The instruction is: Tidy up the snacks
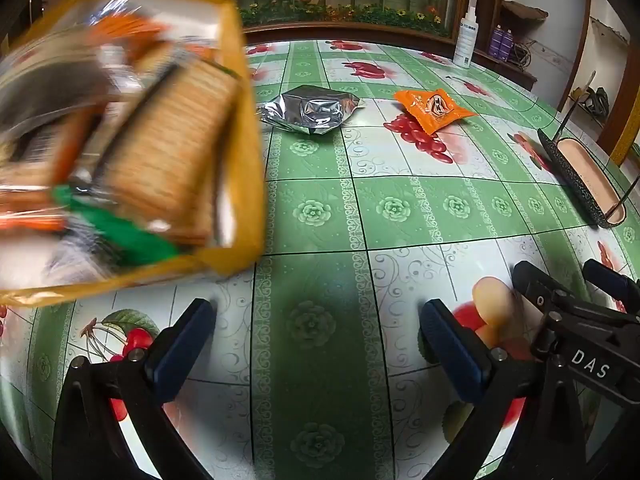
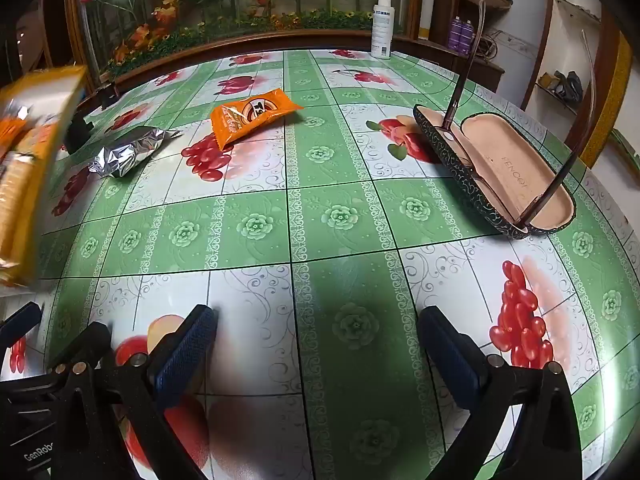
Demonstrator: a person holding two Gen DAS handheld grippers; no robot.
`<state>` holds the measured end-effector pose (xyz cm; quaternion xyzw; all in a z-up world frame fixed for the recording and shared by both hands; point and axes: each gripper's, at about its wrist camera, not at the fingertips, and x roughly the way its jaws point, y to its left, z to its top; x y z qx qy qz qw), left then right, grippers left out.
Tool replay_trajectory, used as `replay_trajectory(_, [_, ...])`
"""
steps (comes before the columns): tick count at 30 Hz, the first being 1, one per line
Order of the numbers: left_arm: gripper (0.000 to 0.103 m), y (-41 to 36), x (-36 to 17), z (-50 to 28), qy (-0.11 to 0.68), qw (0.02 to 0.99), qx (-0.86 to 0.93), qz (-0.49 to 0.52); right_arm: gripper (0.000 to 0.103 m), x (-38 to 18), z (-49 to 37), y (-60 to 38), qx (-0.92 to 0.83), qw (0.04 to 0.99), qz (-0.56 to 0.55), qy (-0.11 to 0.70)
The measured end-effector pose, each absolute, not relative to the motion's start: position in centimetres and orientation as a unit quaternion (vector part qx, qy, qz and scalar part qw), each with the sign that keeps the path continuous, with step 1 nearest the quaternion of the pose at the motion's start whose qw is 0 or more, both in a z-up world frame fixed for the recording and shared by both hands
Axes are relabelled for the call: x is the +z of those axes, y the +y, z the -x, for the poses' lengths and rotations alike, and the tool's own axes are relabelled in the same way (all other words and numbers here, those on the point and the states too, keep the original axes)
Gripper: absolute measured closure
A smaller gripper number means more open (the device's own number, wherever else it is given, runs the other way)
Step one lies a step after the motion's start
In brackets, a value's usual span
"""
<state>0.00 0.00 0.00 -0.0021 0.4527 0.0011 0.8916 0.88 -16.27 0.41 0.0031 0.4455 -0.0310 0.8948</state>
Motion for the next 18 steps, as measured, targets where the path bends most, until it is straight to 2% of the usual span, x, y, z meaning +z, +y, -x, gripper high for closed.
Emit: replay_trajectory(18, [0.0, 0.11, 0.01, -0.13, 0.453, 0.892, -0.001, 0.001, 0.001, 0.42, -0.9, -16.27, -0.031, 0.895, -0.003, 0.446])
